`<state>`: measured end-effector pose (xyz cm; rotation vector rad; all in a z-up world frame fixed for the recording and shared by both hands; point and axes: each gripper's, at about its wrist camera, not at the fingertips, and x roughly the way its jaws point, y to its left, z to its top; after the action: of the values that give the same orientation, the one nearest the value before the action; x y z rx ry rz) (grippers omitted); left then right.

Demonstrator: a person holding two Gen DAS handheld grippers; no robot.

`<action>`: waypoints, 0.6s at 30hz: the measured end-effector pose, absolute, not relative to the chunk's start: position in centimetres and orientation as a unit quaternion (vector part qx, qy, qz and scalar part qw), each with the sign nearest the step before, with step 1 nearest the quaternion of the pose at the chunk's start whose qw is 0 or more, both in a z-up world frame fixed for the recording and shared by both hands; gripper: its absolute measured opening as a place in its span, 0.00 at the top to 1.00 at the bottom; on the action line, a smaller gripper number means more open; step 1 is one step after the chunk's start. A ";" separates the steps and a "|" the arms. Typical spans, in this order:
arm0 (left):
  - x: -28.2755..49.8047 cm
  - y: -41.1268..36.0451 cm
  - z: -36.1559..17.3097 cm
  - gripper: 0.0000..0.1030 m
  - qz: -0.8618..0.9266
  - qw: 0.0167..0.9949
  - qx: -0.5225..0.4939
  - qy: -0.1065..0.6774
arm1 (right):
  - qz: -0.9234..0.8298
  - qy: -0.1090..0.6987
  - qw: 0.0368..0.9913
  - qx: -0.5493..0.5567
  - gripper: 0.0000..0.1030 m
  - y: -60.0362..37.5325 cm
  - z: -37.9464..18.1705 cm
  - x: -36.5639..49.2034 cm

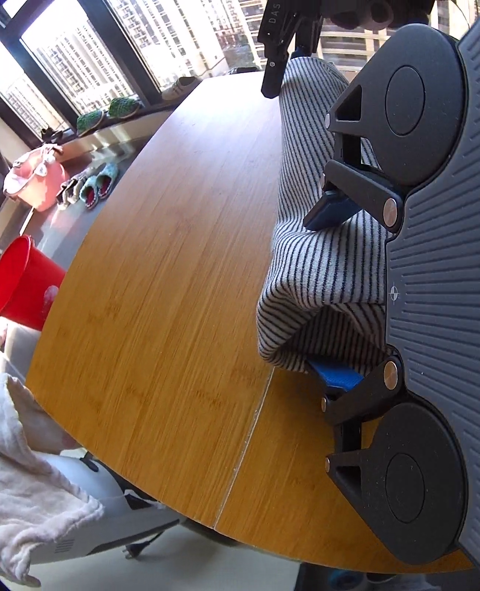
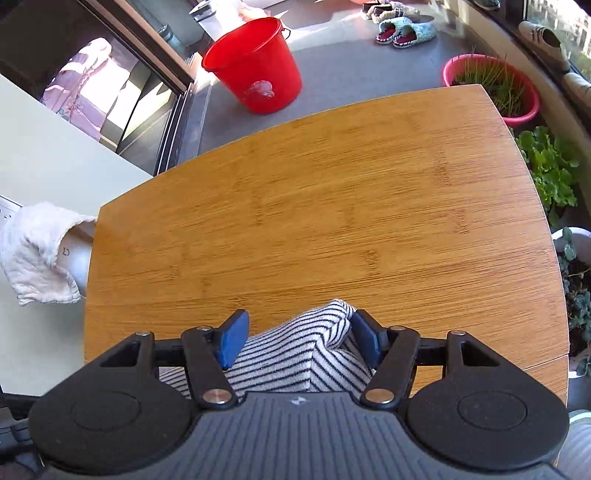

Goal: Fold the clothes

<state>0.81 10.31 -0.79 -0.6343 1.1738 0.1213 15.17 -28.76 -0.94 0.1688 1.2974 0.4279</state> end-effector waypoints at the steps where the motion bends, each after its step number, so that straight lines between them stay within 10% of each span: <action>1: 0.9 10.5 -1.1 0.24 0.055 0.780 -0.303 0.544 | 0.204 0.599 0.772 0.062 0.51 -28.5 -1.5 14.7; 5: 2.4 10.4 -1.3 0.47 0.034 0.790 -0.297 0.535 | 0.216 0.591 0.773 0.081 0.67 -28.9 -2.0 14.2; 18: 10.5 7.6 2.7 0.48 0.019 0.873 -0.157 0.461 | 0.243 0.432 0.868 0.029 0.72 -29.6 2.4 17.1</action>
<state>10.46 7.64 2.71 -0.3278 0.9637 0.0403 17.12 -29.60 2.36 0.0605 0.9037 0.5077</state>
